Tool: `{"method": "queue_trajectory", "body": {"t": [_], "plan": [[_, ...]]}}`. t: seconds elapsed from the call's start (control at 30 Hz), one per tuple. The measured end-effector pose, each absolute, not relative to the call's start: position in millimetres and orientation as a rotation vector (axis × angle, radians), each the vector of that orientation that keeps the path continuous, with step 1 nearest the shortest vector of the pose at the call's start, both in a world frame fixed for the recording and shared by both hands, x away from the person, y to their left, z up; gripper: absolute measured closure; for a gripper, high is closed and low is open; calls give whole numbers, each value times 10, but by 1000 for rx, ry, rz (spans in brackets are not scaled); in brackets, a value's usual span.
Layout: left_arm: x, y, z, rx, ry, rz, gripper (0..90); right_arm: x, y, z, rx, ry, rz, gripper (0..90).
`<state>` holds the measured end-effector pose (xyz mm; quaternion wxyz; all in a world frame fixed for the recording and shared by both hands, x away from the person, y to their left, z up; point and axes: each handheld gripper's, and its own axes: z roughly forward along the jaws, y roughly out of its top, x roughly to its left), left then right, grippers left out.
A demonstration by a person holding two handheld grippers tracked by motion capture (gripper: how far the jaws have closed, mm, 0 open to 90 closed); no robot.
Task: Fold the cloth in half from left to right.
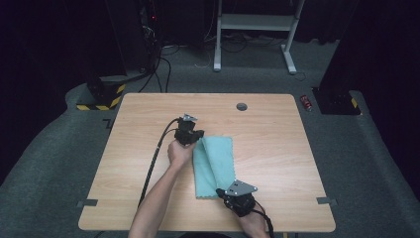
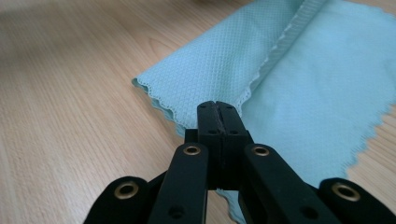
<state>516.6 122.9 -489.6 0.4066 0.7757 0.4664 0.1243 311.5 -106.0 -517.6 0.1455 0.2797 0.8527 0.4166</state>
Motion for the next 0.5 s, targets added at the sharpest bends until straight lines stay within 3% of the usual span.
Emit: {"method": "queue_trajectory", "body": {"t": [0.5], "plan": [[5273, 873, -4880, 1991, 1126, 287, 899, 3104, -1226, -5160, 836, 2435, 1192, 900]]}}
